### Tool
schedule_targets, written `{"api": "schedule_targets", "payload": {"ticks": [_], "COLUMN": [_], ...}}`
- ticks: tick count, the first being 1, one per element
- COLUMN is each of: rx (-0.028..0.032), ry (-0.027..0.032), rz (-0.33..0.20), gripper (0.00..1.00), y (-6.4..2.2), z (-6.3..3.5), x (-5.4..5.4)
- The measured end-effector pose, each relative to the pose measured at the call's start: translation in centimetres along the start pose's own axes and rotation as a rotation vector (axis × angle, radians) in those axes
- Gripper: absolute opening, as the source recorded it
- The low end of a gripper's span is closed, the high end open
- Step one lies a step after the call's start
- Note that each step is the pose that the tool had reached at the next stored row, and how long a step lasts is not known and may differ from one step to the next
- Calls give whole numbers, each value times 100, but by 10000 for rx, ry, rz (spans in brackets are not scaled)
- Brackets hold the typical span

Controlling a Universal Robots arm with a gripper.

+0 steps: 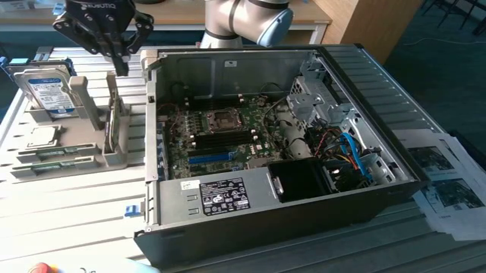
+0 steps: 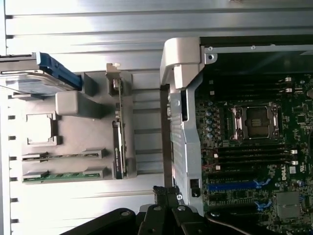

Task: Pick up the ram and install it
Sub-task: 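Reach for the ram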

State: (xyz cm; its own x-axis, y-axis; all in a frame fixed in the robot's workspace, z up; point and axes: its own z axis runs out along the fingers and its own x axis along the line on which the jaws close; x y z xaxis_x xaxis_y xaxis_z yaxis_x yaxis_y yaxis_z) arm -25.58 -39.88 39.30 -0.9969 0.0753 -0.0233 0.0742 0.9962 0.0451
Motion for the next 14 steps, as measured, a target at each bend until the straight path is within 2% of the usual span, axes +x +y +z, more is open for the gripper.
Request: {"api": "schedule_targets", "payload": {"ticks": [14], "rx": [1], "ry": [1], "rz": [0], "gripper": [10], "y": [-32], "z": [-11], "x": [428]}}
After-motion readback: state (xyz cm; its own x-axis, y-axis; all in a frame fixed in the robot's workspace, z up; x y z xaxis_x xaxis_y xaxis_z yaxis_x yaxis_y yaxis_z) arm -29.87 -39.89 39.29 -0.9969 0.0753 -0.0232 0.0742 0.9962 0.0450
